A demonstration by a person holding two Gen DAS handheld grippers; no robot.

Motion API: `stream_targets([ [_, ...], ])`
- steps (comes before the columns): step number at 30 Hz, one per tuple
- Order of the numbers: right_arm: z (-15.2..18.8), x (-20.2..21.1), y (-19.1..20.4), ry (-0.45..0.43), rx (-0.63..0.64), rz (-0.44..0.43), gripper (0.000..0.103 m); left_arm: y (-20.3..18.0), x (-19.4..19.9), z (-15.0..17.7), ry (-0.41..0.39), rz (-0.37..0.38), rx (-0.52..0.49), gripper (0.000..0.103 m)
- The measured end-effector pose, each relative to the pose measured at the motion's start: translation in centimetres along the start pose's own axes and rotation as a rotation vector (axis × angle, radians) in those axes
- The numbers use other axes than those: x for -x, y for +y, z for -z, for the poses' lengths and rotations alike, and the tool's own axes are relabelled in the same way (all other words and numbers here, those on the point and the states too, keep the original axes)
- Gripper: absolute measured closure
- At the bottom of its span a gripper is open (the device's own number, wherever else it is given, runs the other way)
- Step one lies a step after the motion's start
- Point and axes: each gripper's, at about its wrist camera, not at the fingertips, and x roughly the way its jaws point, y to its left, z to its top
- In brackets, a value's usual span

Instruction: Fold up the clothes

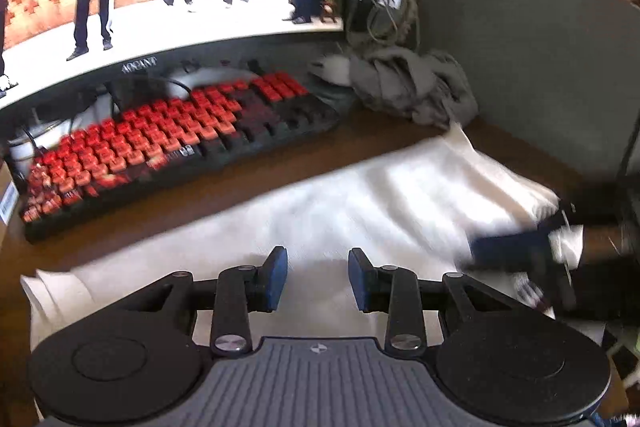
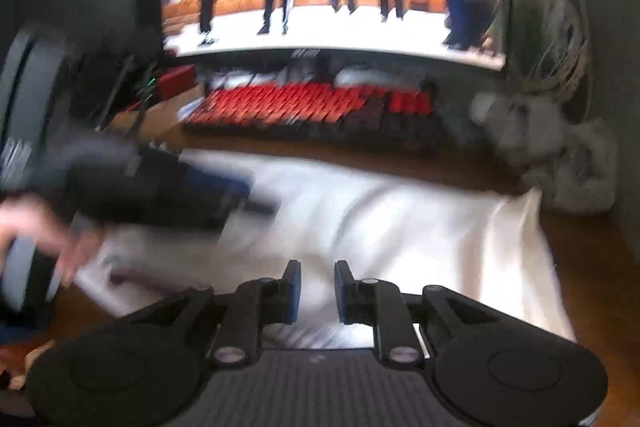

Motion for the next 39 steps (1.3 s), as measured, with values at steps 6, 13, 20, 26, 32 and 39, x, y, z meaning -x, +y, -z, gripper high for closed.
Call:
stream_targets([
  [6, -4.9, -4.9, -2.7, 0.014, 0.030, 0.029, 0.087, -1.0, 3.5, 3.0, 0.013, 0.009, 0.025, 0.069],
  [13, -4.2, -7.7, -3.8, 0.090, 0.023, 0.027, 0.087, -0.4, 7.1, 4.3, 0.016, 0.026, 0.142, 0.068],
  [20, 1.7, -0.5, -2.3, 0.041, 0.000, 0.065, 0.087, 0.7, 6.6, 0.7, -0.037, 0.026, 0.072, 0.065],
  [26, 3.7, 3.5, -2.3, 0.031, -0.047, 0.058, 0.086, 2.8, 3.0, -0.5, 0.007, -0.038, 0.050, 0.065],
  [32, -0.9, 0.4, -6.0, 0.004, -0.015, 0.128, 0.085, 3.6, 4.0, 2.3, 0.059, -0.038, 0.083, 0.064],
  [39, -3.5, -5.7, -7.9, 0.077, 0.070, 0.180, 0.085, 2.2, 8.4, 5.6, 0.053, -0.039, 0.104, 0.063],
])
